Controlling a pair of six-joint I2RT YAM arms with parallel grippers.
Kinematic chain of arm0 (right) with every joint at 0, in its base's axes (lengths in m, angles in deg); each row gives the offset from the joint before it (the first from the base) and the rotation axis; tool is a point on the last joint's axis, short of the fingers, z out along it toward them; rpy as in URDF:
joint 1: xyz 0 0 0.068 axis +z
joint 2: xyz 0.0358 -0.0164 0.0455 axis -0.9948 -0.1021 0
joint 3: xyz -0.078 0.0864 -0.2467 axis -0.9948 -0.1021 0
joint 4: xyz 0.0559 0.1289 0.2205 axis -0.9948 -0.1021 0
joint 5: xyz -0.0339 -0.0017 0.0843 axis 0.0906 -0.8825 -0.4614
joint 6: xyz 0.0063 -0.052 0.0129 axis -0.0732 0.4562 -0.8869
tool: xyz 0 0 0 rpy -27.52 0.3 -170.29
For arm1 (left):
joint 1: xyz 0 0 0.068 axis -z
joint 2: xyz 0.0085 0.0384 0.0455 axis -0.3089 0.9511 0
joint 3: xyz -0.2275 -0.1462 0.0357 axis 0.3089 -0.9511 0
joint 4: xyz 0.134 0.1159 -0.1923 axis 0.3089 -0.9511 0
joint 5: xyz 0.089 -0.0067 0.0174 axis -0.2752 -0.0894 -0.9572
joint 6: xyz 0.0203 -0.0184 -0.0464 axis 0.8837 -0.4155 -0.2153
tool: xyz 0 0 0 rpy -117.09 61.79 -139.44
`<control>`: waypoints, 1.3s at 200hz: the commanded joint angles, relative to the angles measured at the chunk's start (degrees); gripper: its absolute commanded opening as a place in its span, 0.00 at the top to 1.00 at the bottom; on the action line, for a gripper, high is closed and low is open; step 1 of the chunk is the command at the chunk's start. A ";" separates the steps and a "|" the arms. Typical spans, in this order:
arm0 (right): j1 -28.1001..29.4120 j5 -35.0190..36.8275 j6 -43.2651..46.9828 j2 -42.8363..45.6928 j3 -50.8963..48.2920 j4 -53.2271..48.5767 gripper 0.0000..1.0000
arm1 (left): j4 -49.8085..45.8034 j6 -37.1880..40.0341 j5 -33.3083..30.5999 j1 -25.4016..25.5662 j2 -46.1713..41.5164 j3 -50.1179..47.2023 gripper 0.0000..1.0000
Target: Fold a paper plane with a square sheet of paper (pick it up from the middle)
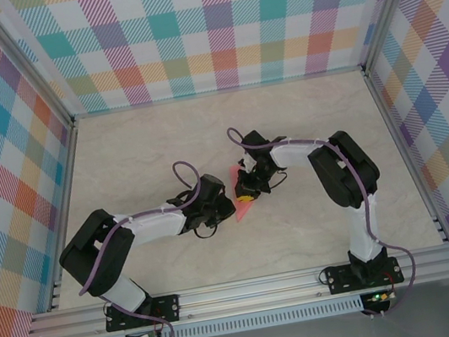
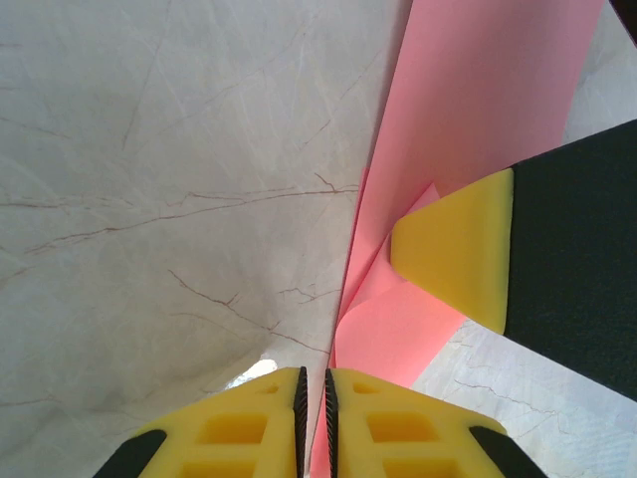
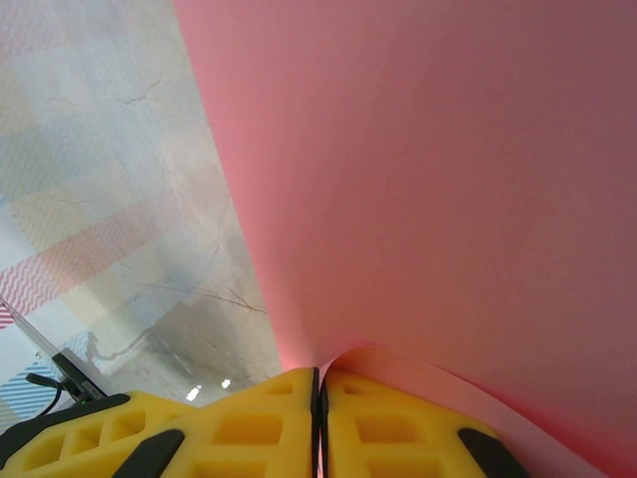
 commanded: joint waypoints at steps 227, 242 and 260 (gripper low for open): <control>0.29 0.03 1.06 -0.45 0.19 -1.72 0.88 | -1.36 0.90 -1.25 -0.02 -1.48 1.60 0.85; 0.29 -0.54 1.29 -0.77 0.28 -1.42 0.86 | -1.44 1.00 -1.23 -0.04 -1.42 1.66 0.85; 0.29 -1.29 1.66 -1.11 0.28 -1.08 0.85 | -1.40 1.01 -1.25 -0.15 -1.41 1.73 0.85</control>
